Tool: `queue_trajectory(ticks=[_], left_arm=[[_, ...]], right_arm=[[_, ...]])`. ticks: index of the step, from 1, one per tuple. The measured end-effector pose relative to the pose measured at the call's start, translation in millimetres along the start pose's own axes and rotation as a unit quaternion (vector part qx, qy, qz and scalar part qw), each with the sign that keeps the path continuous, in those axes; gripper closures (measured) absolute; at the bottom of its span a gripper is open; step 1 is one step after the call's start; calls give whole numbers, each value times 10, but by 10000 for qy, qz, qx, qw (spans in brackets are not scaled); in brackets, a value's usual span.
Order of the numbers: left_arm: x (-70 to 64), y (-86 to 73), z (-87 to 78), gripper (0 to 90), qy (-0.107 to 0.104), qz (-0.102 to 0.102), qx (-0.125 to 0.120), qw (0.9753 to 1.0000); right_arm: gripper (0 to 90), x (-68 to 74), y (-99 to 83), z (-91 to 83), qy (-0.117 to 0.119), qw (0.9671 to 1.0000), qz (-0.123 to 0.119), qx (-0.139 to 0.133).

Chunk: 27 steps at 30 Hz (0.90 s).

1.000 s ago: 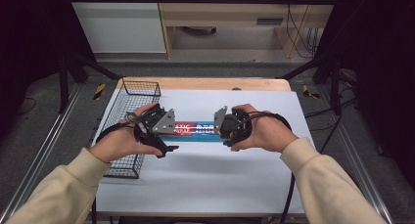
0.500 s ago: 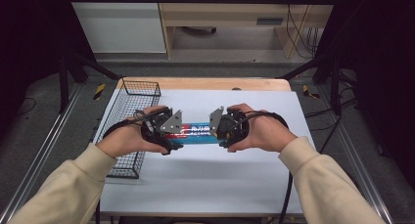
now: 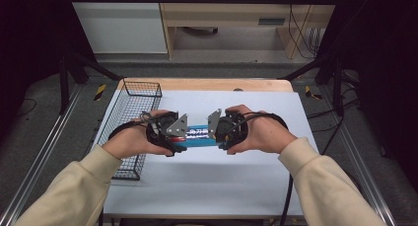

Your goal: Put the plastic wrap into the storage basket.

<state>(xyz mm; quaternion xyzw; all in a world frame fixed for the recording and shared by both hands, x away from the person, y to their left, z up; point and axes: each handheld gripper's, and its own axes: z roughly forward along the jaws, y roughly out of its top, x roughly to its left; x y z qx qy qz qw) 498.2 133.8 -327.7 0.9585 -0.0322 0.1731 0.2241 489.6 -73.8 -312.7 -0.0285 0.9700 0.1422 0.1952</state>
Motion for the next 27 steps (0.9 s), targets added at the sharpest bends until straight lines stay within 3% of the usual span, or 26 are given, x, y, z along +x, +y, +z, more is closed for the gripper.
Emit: queue_trajectory(ticks=[7, 14, 21, 27], left_arm=[[7, -3, -13, 306, 66, -73, -106, 9999], [7, 1, -6, 303, 2, -76, -167, 9998], [-26, 12, 4, 314, -70, -29, -153, 9999], [-114, -12, 3, 317, -28, -153, -201, 9997]], right_arm=[[323, -12, -22, -8, -19, 10000, 54, -74], [324, -5, -21, -24, 32, 9999, 104, -131], [324, 2, -23, -7, 113, 9998, 36, -171], [322, 26, -22, 6, 183, 9996, -54, -187]])
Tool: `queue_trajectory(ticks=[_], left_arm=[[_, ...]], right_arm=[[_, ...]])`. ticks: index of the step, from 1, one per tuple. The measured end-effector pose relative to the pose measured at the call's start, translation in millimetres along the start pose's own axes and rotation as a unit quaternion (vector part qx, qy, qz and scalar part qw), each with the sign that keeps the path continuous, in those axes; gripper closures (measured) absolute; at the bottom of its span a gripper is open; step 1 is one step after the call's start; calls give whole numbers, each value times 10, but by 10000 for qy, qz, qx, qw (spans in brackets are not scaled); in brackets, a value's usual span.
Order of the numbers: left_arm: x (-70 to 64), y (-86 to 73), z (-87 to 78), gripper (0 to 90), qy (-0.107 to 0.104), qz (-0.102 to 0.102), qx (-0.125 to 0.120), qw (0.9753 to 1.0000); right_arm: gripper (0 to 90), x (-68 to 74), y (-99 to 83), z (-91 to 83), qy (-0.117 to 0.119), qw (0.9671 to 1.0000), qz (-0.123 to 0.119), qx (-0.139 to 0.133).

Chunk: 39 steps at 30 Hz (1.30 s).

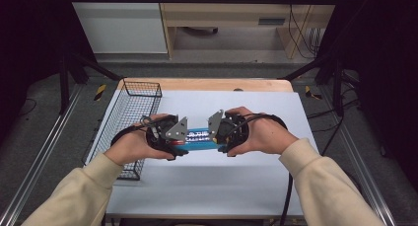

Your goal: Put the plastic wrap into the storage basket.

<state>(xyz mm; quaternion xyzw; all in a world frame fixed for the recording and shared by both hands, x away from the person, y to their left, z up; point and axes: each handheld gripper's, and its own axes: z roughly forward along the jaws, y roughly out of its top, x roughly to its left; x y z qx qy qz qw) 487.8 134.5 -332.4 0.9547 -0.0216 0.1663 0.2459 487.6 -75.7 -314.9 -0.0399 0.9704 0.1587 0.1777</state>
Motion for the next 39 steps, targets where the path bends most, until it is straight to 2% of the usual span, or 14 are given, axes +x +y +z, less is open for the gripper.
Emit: queue_trajectory(ticks=[10, 12, 14, 17, 19, 21, 23, 25, 29, 34, 37, 39], left_arm=[[-62, -11, -17, 319, 126, -6, 81, 9999], [-74, -9, -8, 319, 145, 7, 106, 9998], [-79, -5, 0, 319, 198, 45, 122, 9997], [-74, -9, 5, 319, 140, 0, 112, 9998], [-79, -18, 10, 319, 136, -27, 101, 9999], [-82, -30, 10, 319, 154, -14, 123, 9998], [-78, -54, 10, 319, 149, -54, 134, 9998], [-68, -75, 4, 319, 171, -101, 169, 9997], [-34, -117, -14, 319, 232, -267, 173, 9992], [24, -151, -47, 319, 348, -418, 146, 9984], [71, -166, -65, 319, 399, -508, 160, 9978], [104, -181, -77, 320, 449, -598, 155, 9971]], right_arm=[[319, 23, 8, 44, -9, 9999, -101, -69], [295, 28, -1, 54, 45, 9999, -126, -83], [189, 52, 1, 67, -60, 9998, -173, -24], [75, 58, -27, 65, -121, 9997, -138, 144], [65, 57, -91, 5, -258, 9996, -36, 128], [78, 75, -180, -95, -574, 9983, 15, 16], [69, 117, -274, -216, -734, 9972, 57, -150], [67, 175, -370, -343, -945, 9951, 73, -263], [68, 309, -566, -524, -1219, 9913, 283, -401], [63, 380, -885, -534, -1439, 9852, 878, -297], [63, 330, -1052, -472, -1683, 9767, 1301, -291], [63, 270, -1138, -399, -1968, 9661, 1650, -265]])
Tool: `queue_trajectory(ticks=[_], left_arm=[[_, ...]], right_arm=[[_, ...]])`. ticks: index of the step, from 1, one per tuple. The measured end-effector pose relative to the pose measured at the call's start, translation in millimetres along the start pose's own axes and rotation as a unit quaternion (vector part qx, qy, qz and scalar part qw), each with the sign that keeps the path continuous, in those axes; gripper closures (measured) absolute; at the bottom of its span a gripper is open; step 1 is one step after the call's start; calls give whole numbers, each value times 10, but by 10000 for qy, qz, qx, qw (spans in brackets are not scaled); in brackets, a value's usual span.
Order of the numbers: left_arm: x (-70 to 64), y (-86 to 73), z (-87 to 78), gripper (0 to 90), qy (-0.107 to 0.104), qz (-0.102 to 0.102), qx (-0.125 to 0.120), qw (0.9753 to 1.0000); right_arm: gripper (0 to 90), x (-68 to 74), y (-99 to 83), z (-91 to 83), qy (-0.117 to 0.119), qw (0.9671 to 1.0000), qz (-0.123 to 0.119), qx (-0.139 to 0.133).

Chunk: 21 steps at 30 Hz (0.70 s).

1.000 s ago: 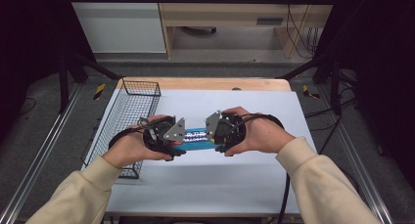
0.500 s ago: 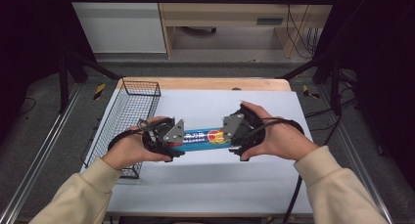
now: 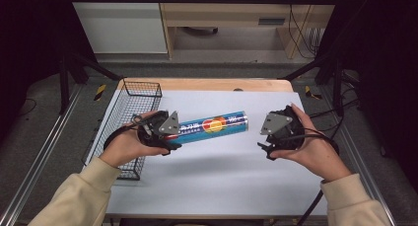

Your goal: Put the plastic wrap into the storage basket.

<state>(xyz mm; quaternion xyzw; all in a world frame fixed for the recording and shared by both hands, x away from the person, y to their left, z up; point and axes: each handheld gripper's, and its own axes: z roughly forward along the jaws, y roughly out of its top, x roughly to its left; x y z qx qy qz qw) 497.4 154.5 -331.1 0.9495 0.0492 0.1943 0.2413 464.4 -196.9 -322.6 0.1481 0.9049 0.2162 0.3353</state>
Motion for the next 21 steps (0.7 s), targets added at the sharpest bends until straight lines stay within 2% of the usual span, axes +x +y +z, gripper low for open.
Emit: queue_trajectory(ticks=[3, 5, 7, 8, 9, 12, 13, 14, 16, 19, 21], left_arm=[[57, -22, -23, 320, 113, -136, -17, 9998], [83, -40, -45, 320, 135, -203, -33, 9997], [87, -47, -51, 320, 161, -215, -55, 9996], [96, -67, -76, 320, 209, -292, -109, 9993], [102, -74, -90, 320, 209, -352, -120, 9991], [111, -95, -137, 320, 284, -478, -165, 9983], [113, -111, -161, 320, 308, -535, -198, 9979], [118, -122, -177, 320, 294, -567, -215, 9977], [125, -151, -225, 320, 348, -552, -230, 9976], [121, -185, -280, 320, 412, -716, -233, 9963], [123, -212, -319, 320, 458, -754, -230, 9958]], right_arm=[[68, -97, -72, 203, -404, 9976, 519, 233], [97, -136, -104, 333, -595, 9943, 810, 359], [100, -158, -132, 433, -818, 9897, 1111, 372], [106, -176, -157, 504, -1021, 9846, 1380, 337], [105, -184, -169, 533, -1073, 9815, 1551, 331], [101, -196, -213, 616, -1138, 9684, 2196, 307], [98, -194, -220, 624, -1137, 9662, 2289, 337], [100, -176, -236, 633, -1149, 9616, 2479, 258], [103, -138, -249, 623, -1129, 9546, 2751, 175], [85, -51, -276, 599, -1059, 9472, 3026, 4], [83, -8, -291, 590, -1034, 9447, 3112, -11]])
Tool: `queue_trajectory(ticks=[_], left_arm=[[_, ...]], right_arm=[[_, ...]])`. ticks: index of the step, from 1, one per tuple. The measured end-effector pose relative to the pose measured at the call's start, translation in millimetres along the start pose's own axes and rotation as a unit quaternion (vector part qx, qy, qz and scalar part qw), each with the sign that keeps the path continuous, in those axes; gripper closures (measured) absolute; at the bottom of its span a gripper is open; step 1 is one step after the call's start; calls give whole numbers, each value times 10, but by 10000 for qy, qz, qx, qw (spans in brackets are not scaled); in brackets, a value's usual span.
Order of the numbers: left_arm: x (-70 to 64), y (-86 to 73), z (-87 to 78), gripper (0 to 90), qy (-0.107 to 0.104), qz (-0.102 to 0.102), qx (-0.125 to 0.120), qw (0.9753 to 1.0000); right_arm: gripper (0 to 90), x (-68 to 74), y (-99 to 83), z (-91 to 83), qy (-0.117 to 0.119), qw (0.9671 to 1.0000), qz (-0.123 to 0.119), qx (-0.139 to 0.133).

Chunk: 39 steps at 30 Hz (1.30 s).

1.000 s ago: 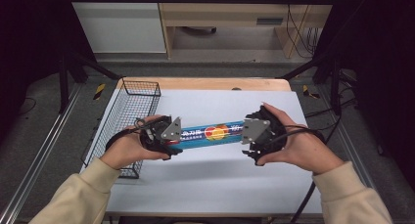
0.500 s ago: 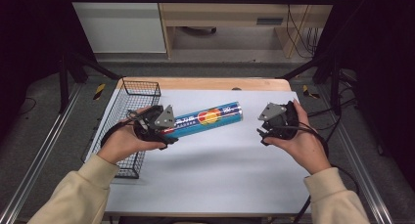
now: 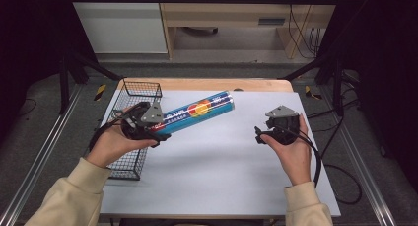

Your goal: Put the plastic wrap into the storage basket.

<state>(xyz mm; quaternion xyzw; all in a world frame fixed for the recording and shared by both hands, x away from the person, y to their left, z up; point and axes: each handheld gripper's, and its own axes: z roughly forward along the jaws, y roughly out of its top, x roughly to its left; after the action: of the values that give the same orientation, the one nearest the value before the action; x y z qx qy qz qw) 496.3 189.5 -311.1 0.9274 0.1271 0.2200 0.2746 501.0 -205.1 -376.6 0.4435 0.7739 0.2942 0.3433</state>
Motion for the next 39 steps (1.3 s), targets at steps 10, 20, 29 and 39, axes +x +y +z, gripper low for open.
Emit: queue_trajectory(ticks=[10, 20, 29, 39], left_arm=[[124, -106, -165, 320, 226, -388, -65, 9990], [182, -186, -332, 320, 543, -846, 14, 9949], [194, -263, -495, 320, 771, -1304, 154, 9883], [120, -359, -657, 320, 989, -1766, 423, 9784]], right_arm=[[88, -4, -287, 66, -85, 9990, 438, -26], [76, -2, -453, 164, -301, 9981, 542, 22], [74, -42, -561, 151, -315, 9965, 766, 82], [80, 16, -574, 159, -548, 9955, 766, 94]])
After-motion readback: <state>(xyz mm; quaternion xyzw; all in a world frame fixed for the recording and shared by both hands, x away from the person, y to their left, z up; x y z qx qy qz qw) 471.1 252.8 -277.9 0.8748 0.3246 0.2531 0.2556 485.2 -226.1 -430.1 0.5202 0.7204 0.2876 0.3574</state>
